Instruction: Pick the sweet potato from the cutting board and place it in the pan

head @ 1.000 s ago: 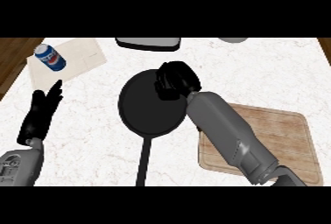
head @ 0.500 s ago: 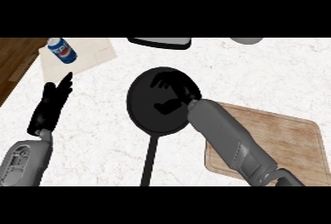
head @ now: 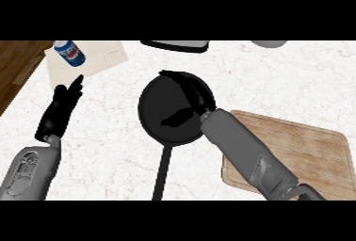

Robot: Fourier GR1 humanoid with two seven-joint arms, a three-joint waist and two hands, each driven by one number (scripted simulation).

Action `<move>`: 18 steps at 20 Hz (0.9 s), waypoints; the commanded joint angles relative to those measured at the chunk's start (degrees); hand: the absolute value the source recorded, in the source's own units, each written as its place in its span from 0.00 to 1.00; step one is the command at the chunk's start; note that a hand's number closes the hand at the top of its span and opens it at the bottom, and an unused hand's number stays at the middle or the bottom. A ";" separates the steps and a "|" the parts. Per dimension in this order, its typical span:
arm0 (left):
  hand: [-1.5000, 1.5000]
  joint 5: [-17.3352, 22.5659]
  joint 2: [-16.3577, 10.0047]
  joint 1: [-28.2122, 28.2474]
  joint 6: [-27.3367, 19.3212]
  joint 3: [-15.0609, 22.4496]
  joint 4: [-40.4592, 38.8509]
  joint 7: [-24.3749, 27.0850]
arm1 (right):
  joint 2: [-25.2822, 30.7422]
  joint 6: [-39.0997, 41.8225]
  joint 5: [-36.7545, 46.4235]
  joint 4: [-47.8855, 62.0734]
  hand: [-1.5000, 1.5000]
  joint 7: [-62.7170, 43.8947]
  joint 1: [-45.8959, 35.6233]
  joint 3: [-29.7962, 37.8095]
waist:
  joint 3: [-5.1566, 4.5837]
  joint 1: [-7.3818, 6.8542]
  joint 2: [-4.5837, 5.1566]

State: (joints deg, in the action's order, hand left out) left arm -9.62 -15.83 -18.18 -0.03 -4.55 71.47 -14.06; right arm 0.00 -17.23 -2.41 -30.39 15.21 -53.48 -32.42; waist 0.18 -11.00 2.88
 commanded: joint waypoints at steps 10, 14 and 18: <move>0.50 -0.16 0.06 4.66 -2.21 -1.66 1.43 0.26 | 0.00 -6.78 -14.60 4.96 0.00 4.79 -5.86 5.59 | -0.10 4.59 -1.56; 0.50 1.62 -2.28 5.77 -1.09 -4.94 -0.97 1.92 | 0.76 -2.61 -15.56 11.20 0.00 9.79 -7.37 10.52 | -0.15 7.46 -1.71; 0.50 0.89 -1.21 6.26 -2.49 -4.73 -0.88 3.00 | 6.22 3.03 -16.63 14.41 0.00 16.43 -5.58 13.68 | -0.14 8.45 -1.75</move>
State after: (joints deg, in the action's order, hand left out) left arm -8.85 -17.30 -12.72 -1.99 -8.53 71.69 -12.69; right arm 3.45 -17.72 -18.21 -19.46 26.13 -59.97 -21.51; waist 0.06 -4.01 1.22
